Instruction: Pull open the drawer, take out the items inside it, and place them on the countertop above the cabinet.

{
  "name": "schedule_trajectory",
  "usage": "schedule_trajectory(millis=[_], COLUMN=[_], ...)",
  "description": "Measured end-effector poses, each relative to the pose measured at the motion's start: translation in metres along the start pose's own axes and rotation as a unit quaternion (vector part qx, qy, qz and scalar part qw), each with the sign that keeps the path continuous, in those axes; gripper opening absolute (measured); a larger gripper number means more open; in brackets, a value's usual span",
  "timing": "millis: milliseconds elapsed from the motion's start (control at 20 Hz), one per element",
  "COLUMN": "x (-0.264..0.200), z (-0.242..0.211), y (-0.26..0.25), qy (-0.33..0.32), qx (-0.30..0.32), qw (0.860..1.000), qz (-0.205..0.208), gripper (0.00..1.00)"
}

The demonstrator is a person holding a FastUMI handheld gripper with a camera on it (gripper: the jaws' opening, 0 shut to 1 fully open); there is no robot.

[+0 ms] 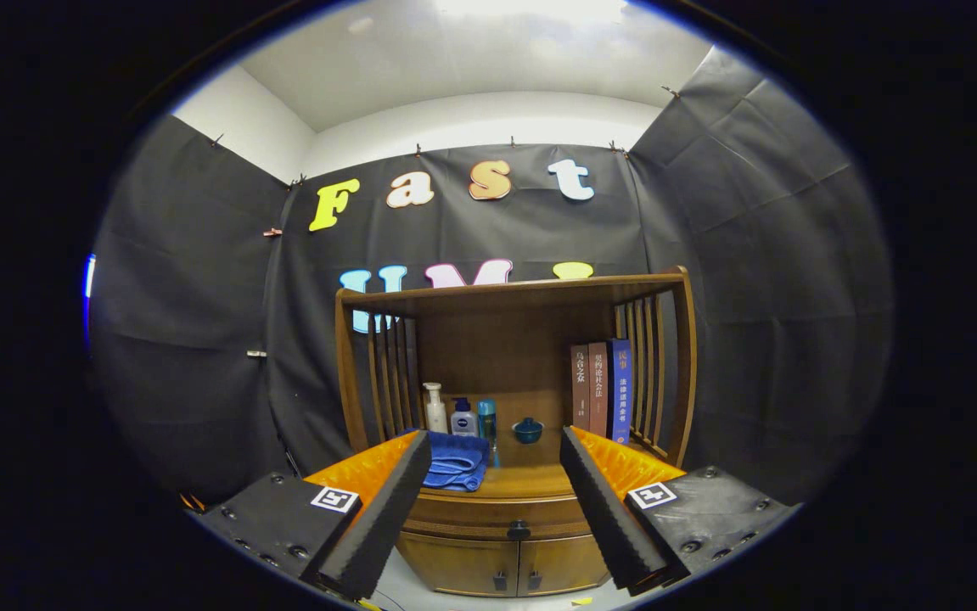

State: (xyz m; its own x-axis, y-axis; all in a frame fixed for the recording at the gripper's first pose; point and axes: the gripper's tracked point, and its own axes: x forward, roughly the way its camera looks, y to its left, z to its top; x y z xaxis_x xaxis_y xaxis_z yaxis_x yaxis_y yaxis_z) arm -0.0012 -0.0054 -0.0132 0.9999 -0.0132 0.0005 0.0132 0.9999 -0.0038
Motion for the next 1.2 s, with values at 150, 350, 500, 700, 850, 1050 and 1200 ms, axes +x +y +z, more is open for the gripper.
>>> schedule_trajectory(millis=[150, 350, 500, 700, 850, 1050, 1200], x=[0.004, 0.015, 0.029, 0.055, 0.07, 0.091, 0.107], z=[-0.016, -0.054, -0.087, -0.135, -0.173, -0.212, -0.245], y=[-0.004, -0.008, -0.01, -0.012, -0.019, -0.027, -0.036], qy=[0.003, 0.019, 0.034, 0.05, 0.064, 0.072, 0.089], qx=[0.007, 0.012, 0.02, 0.022, 0.023, 0.026, 0.027], qw=[1.0, 1.0, 0.999, 0.998, 0.997, 0.997, 0.995], qz=[-0.007, -0.012, -0.014, -0.017, -0.023, -0.027, -0.037], gripper=[0.99, 0.99, 0.99, 1.0, 1.0, 1.0, 1.0])
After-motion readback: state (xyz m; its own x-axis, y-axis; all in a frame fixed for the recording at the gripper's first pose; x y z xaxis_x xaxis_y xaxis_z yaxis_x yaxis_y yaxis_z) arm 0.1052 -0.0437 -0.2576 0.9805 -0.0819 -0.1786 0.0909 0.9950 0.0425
